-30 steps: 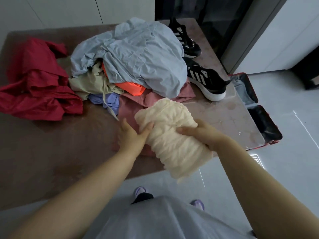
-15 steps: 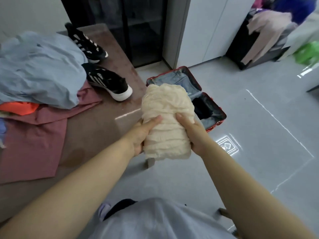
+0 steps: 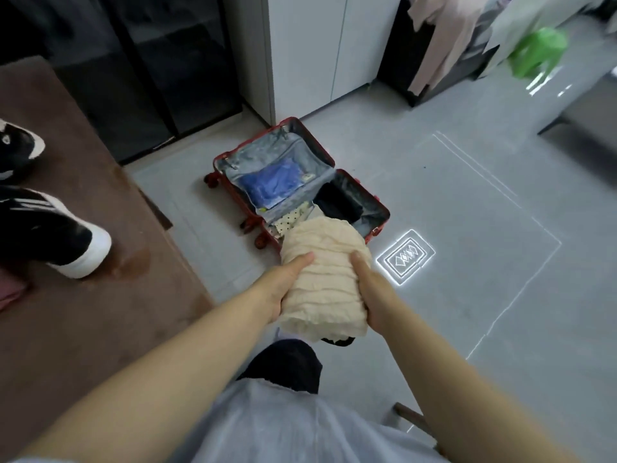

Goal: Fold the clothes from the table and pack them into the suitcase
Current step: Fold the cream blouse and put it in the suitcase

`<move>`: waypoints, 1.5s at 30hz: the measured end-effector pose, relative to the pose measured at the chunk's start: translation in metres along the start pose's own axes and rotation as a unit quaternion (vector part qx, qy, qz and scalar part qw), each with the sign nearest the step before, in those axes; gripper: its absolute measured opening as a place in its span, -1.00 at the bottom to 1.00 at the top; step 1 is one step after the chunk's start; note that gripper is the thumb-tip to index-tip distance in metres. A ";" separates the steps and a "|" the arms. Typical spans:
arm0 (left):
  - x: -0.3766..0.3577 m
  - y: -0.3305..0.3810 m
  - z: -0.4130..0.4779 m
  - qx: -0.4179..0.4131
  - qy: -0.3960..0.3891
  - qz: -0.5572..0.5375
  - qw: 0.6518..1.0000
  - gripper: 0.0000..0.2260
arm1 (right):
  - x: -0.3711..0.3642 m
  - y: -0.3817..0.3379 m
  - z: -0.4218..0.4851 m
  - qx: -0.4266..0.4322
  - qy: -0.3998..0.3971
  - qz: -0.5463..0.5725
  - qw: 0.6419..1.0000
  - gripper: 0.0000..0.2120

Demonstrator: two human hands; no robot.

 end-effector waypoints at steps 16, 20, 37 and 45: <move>-0.070 0.129 0.169 0.071 -0.007 -0.017 0.997 -0.37 | 0.043 -0.136 0.186 -0.085 0.056 -0.007 0.995 -0.58; -0.085 0.127 0.216 0.109 0.008 -0.076 0.991 -0.43 | 0.062 -0.160 0.250 -0.122 -0.010 -0.036 0.992 -0.65; 0.023 0.042 0.559 -0.020 0.328 -0.230 0.916 -0.15 | 0.006 -0.021 0.575 -0.057 -0.088 0.064 0.992 -0.52; 0.105 0.014 0.751 -0.071 0.440 -0.130 0.886 -0.60 | -0.017 0.088 0.770 -0.031 -0.134 0.061 0.989 -0.48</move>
Point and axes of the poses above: each hand's wrist, its own z-axis towards the middle knuckle, its own x-axis out of the back of the hand, y = z × x, the point moved 1 cm from there along z, towards the middle knuckle, and after that the axes turned 14 degrees about z, right-handed, at the moved point
